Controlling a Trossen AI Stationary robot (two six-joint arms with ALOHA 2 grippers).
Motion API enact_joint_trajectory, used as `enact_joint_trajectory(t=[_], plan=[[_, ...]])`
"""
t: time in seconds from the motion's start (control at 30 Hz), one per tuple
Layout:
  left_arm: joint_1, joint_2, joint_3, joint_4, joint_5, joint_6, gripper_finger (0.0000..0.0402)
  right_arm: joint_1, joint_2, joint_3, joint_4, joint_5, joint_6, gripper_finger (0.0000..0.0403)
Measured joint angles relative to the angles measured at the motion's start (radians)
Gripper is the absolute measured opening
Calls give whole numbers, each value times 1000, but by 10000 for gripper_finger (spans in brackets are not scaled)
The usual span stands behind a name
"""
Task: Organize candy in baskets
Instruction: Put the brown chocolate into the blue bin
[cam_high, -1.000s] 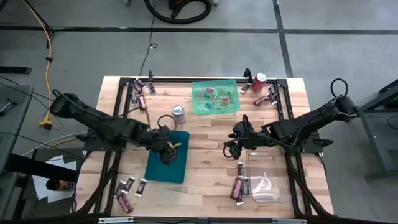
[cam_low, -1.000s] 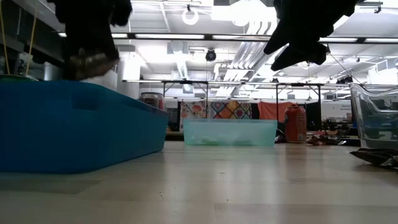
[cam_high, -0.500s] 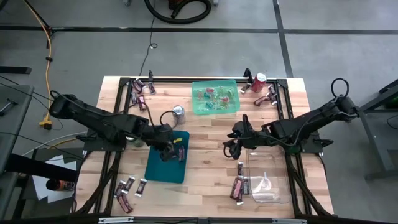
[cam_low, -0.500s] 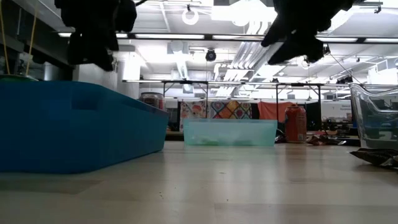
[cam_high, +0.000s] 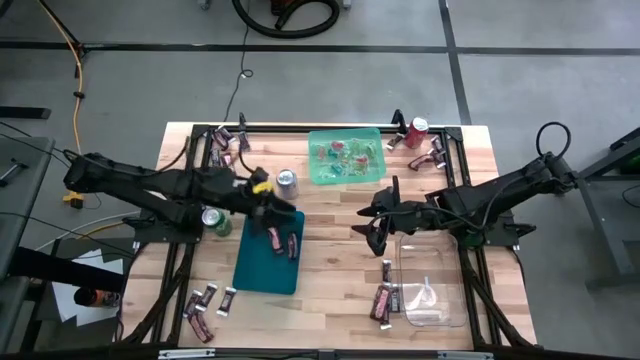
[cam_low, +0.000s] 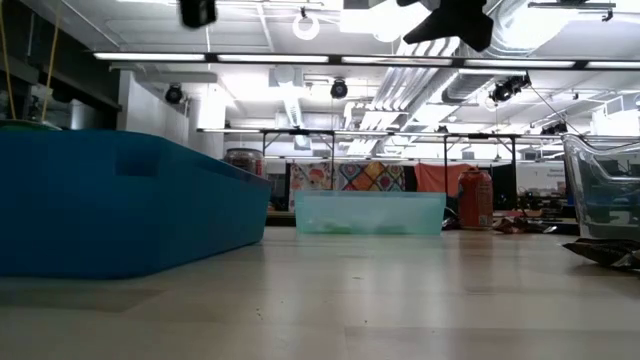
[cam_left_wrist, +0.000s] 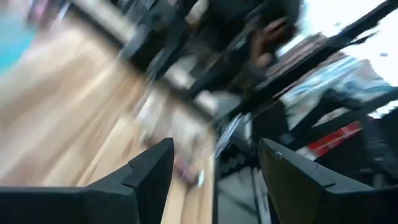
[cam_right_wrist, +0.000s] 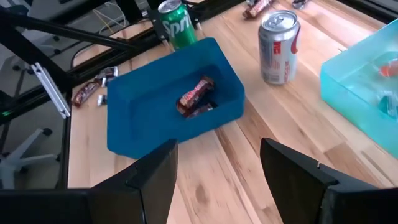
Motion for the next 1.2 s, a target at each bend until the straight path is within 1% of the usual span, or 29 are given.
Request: enact_joint_trajectory(t=[0.13, 0.27, 0.63, 0.83, 0.9, 1.0, 1.2], plan=[[13, -7, 0, 119, 0, 109, 223, 0, 0, 1, 0, -1, 6, 224], [44, -13, 0, 164, 0, 152, 223, 1, 0, 1, 0, -9, 11, 224], [162, -37, 0, 165, 35, 236, 223, 1, 0, 1, 18, -24, 13, 224], [243, -44, 0, 163, 146, 289, 223, 1, 0, 1, 35, -40, 79, 224], [272, -53, 0, 166, 168, 302, 223, 1, 0, 1, 40, -64, 80, 224], [314, -69, 0, 164, 203, 331, 223, 1, 0, 1, 51, -69, 85, 224], [367, -93, 0, 150, 211, 382, 223, 0, 0, 1, 91, -69, 114, 224]])
